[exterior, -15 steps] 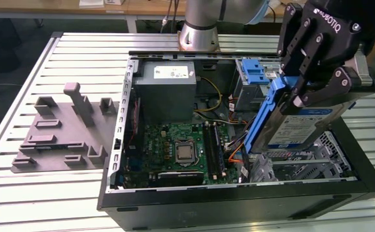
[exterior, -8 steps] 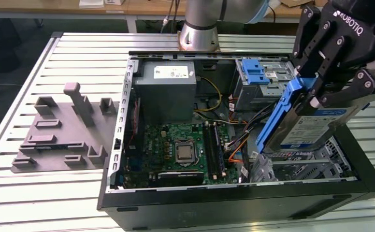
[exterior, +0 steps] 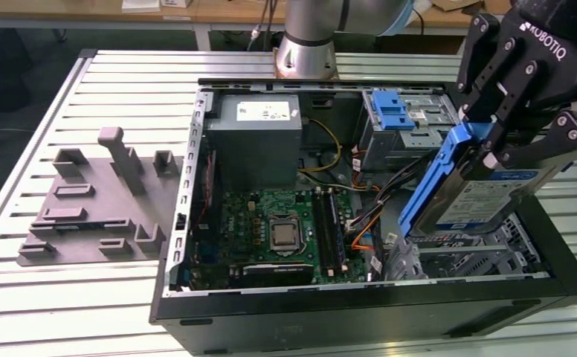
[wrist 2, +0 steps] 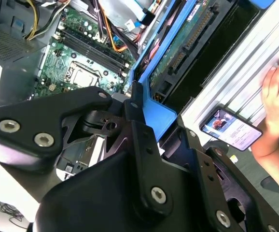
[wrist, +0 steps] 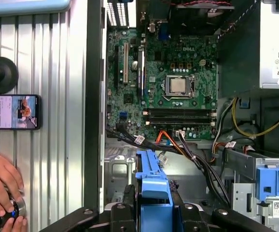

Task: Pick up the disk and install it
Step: 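Insert the disk into the insertion slot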

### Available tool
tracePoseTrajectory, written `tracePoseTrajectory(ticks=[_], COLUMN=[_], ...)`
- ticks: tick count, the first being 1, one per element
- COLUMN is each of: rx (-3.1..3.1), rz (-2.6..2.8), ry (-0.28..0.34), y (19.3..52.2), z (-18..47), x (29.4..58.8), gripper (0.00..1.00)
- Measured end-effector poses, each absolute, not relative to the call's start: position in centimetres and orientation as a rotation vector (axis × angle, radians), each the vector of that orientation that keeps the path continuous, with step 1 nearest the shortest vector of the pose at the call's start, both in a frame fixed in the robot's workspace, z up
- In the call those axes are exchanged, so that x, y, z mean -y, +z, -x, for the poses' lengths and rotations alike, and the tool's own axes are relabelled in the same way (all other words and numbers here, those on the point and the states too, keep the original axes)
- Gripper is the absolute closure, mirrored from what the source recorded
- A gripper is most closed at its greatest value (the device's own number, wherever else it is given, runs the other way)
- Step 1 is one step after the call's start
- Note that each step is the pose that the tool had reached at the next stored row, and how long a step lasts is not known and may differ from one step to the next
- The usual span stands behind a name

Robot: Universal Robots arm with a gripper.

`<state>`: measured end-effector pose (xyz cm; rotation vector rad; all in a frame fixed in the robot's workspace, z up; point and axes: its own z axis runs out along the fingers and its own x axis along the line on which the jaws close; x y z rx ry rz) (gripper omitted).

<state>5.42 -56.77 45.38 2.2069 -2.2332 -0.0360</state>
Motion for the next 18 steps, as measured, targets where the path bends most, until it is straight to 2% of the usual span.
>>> tracePoseTrajectory(ticks=[18], rx=[2.242], rz=[-2.197], ry=[-0.036], y=[44.5], z=[-7.2], x=[56.8], gripper=[0.64])
